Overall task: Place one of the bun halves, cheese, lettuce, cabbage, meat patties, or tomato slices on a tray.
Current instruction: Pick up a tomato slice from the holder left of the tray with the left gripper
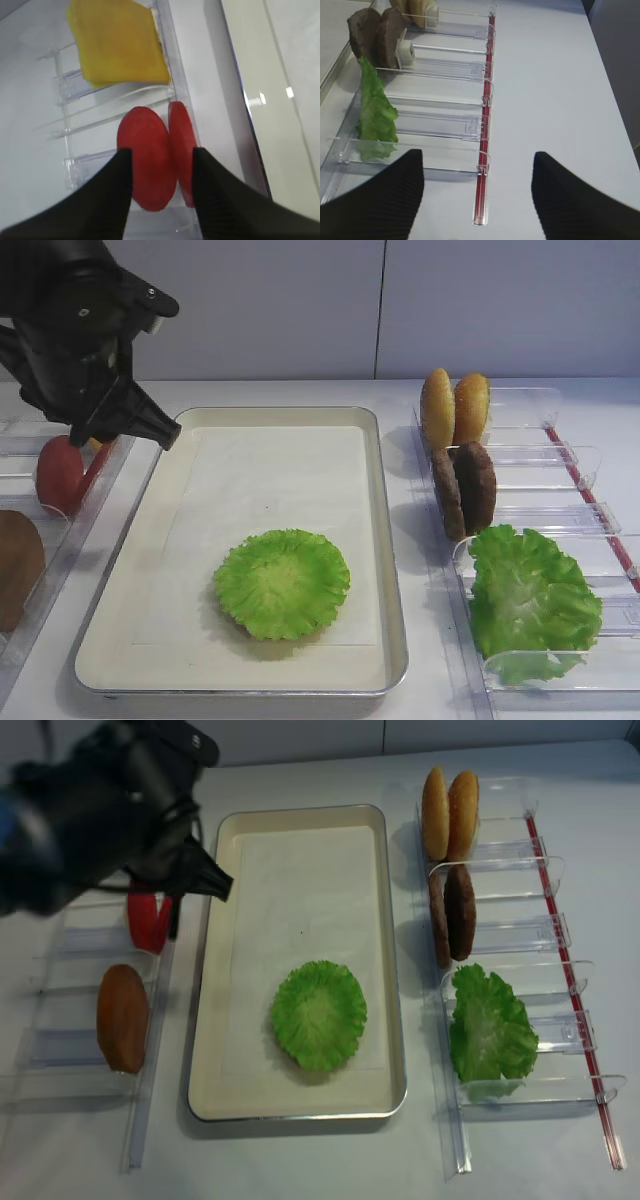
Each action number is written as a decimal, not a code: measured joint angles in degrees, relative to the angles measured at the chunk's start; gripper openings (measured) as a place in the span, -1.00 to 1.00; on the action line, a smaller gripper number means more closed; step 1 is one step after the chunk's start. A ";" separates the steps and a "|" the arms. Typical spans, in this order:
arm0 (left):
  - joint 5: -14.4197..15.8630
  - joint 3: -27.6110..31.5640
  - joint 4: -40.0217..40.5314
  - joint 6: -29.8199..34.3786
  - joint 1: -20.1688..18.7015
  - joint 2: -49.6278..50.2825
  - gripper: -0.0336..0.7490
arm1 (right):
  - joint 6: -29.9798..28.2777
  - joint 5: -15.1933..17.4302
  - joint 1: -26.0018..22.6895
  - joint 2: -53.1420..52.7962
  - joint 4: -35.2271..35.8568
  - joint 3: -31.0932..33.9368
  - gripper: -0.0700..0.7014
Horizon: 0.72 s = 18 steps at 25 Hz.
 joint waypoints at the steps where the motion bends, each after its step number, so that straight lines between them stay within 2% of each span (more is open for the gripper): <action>1: -0.12 -0.48 0.14 -0.05 -0.09 1.16 -0.19 | 0.00 0.00 0.00 0.00 0.00 0.00 0.43; 12: -0.79 -1.54 0.23 -2.35 -0.09 3.98 -0.19 | 0.00 0.00 0.00 0.00 0.00 0.00 0.43; 18: 0.46 -1.54 -0.09 -2.83 -0.09 7.39 -0.19 | 0.00 0.00 0.00 0.00 0.00 0.00 0.43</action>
